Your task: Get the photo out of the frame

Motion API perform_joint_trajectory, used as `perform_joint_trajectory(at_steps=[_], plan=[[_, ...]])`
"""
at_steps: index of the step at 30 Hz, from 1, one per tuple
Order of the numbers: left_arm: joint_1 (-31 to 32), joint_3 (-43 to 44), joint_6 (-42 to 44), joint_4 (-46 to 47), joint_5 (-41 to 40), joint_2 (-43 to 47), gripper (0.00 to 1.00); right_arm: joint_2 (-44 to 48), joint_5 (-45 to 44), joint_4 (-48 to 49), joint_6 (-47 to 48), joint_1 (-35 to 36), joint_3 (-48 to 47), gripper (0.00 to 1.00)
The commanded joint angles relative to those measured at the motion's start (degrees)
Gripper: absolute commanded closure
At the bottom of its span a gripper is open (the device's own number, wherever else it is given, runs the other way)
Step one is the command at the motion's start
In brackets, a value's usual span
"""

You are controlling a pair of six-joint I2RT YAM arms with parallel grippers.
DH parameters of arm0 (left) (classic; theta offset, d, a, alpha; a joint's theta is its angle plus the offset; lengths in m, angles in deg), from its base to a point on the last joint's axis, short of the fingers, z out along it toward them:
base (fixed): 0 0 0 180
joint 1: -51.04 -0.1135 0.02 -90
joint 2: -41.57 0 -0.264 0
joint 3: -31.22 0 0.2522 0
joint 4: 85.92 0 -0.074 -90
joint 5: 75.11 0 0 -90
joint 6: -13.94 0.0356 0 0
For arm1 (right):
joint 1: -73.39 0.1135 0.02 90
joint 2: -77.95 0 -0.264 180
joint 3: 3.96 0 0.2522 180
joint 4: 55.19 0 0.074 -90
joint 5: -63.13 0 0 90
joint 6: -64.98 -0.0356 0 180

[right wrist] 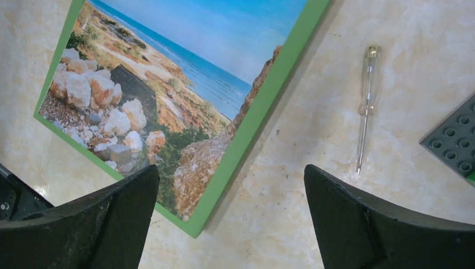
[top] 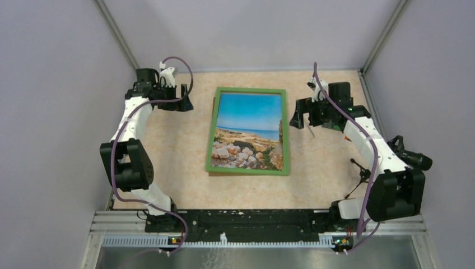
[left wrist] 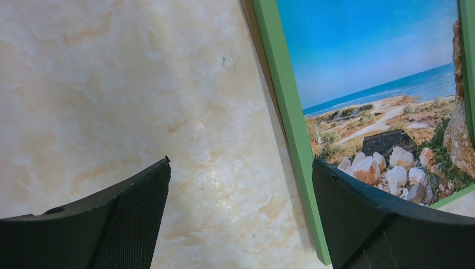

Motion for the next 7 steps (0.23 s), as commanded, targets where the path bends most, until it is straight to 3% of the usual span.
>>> perform_joint_trajectory(at_steps=[1,7], plan=[[0.17,-2.2,-0.79,2.67,0.0,3.94,0.01,4.49,-0.7,2.39,-0.4,-0.23,0.34,0.01],[0.22,-1.65,-1.63,3.09,-0.61,4.47,0.01,3.47,-1.03,3.11,-0.38,-0.31,-1.05,0.01]])
